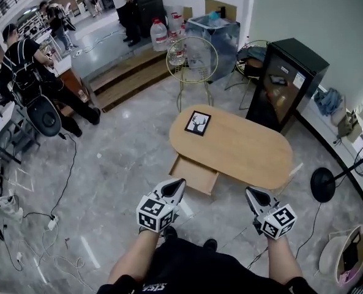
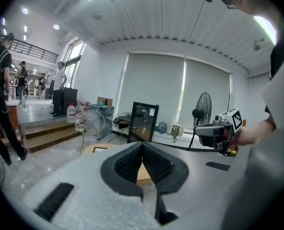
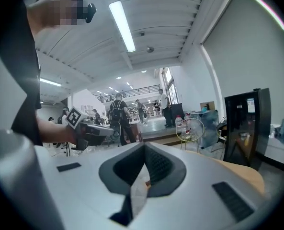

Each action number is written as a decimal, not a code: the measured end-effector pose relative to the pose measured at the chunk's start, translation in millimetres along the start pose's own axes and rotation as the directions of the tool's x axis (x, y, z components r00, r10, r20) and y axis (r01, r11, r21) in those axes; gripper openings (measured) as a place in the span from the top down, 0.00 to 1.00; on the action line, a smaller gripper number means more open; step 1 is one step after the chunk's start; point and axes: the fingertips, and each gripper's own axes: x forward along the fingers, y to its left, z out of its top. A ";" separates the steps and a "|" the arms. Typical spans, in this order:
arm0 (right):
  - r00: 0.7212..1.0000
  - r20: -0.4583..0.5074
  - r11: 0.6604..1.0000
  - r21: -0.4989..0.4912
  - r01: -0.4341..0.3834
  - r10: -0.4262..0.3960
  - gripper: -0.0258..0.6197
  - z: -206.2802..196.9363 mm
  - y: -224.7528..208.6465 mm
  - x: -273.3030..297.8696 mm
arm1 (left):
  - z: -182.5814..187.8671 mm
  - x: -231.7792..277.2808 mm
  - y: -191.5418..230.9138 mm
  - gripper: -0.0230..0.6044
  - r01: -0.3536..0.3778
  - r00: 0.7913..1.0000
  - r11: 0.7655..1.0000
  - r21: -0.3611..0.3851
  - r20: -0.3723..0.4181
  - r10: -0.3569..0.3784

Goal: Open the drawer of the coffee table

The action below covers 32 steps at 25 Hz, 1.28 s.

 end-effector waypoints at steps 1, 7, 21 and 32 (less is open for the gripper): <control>1.000 0.006 1.000 0.004 0.008 -0.008 0.95 0.6 -3.0 -6.9 | -0.8 1.7 -7.4 0.96 0.006 1.000 1.000 0.003 -0.006 -0.006; 0.997 0.059 0.998 -0.021 0.055 -0.054 0.96 25.2 -12.8 -23.7 | 17.4 8.5 -25.6 0.96 0.026 1.000 0.999 0.034 -0.004 -0.026; 0.992 0.127 0.999 -0.026 0.026 -0.022 0.96 67.5 33.4 21.1 | 47.4 -17.9 18.8 0.96 -0.039 0.997 0.999 0.038 0.068 0.036; 0.988 0.143 0.998 -0.028 0.064 -0.059 0.96 74.4 43.3 24.6 | 68.5 -26.5 21.6 0.96 -0.094 0.989 0.993 0.078 0.124 0.083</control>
